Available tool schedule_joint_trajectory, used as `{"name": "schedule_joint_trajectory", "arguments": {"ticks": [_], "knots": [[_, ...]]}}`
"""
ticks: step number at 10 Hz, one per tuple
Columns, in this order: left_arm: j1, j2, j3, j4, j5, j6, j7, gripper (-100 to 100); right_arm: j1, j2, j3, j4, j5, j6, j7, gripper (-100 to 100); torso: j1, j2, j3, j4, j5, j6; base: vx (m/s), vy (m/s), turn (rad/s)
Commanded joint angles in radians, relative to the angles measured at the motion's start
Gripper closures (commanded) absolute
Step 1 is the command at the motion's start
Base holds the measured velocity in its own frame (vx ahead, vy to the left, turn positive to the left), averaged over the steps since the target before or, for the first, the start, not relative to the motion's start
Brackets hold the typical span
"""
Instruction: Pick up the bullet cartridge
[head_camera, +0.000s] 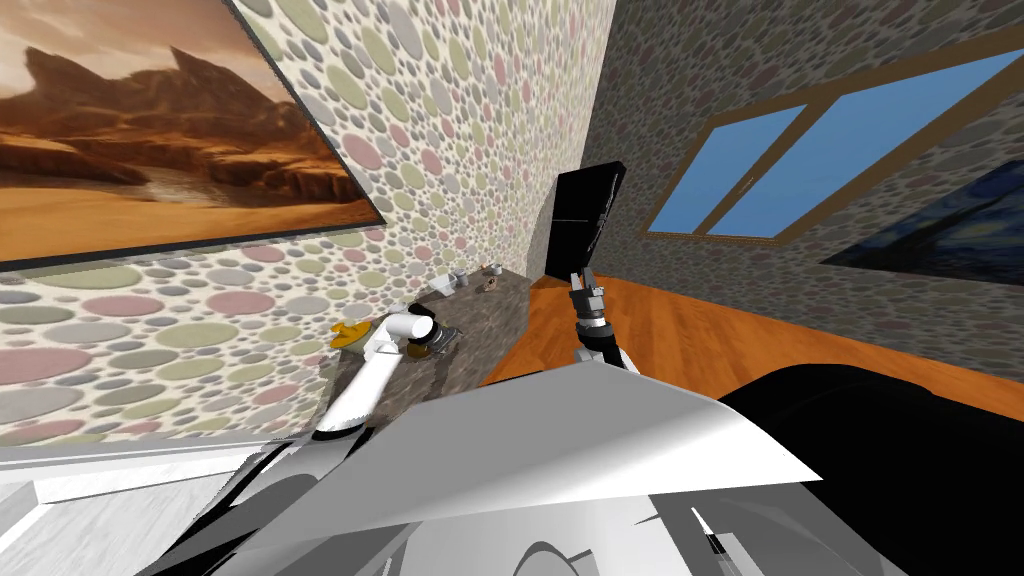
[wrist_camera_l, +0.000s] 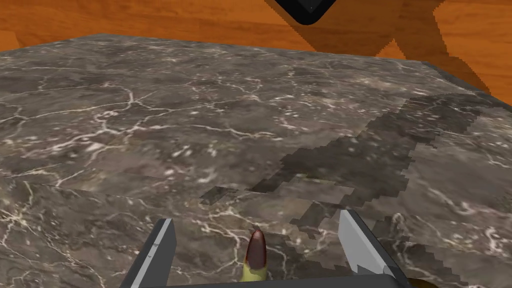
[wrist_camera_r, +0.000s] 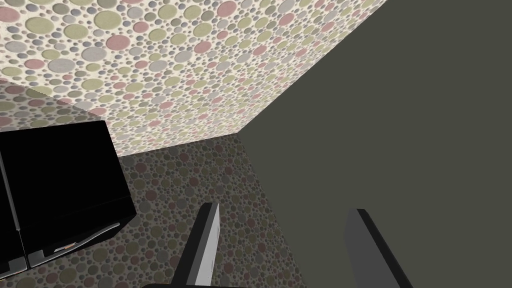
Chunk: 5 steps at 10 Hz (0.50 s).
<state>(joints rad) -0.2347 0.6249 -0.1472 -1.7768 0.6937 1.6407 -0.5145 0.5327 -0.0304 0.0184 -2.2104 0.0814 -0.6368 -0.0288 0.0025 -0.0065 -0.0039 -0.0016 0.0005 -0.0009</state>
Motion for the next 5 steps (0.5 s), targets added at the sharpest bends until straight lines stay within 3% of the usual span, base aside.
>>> {"name": "schedule_joint_trajectory", "arguments": {"ticks": [1, 5], "knots": [[-0.026, 0.028, -0.024, 0.028, 0.011, 0.05, -0.004, -100, 0.0, 0.0, 0.0, 0.0, 0.0, 0.0, 0.0, 0, 0.0, 0.0, 0.0, 0.0, 0.0, 0.0, 0.114, 0.044, -0.108], [-0.09, 0.089, -0.079, 0.103, 0.033, 0.134, -0.012, -100, 0.0, 0.0, 0.0, 0.0, 0.0, 0.0, 0.0, 0, -0.001, -0.003, -0.002, -0.001, 0.0, 0.0, 0.134, 0.047, -0.099]]}}
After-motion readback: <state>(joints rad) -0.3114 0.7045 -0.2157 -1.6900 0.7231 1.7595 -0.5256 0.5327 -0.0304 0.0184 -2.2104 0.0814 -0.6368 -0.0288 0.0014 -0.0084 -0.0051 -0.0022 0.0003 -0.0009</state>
